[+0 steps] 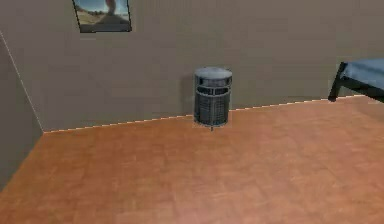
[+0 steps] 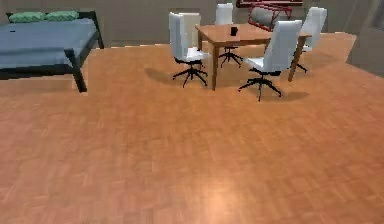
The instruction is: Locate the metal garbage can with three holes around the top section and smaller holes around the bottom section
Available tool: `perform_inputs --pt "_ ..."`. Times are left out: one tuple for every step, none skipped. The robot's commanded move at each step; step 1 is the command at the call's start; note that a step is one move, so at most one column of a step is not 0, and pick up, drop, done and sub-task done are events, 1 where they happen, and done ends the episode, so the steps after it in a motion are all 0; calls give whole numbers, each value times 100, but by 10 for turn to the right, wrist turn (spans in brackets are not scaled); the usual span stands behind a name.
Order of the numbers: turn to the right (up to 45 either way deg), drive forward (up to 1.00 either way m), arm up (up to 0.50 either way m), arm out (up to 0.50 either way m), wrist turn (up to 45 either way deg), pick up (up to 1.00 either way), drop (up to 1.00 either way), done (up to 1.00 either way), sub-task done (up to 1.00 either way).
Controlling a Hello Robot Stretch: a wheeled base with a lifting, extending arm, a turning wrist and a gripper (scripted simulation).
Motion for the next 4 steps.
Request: perform_inputs --pt "0 100 0 0 0 0 0 0 0" --pt "-30 0 0 0 0 0 0 0 0" --pt "0 40 0 0 0 0 0 0 0" --pt "180 0 0 0 0 0 0 0 0"
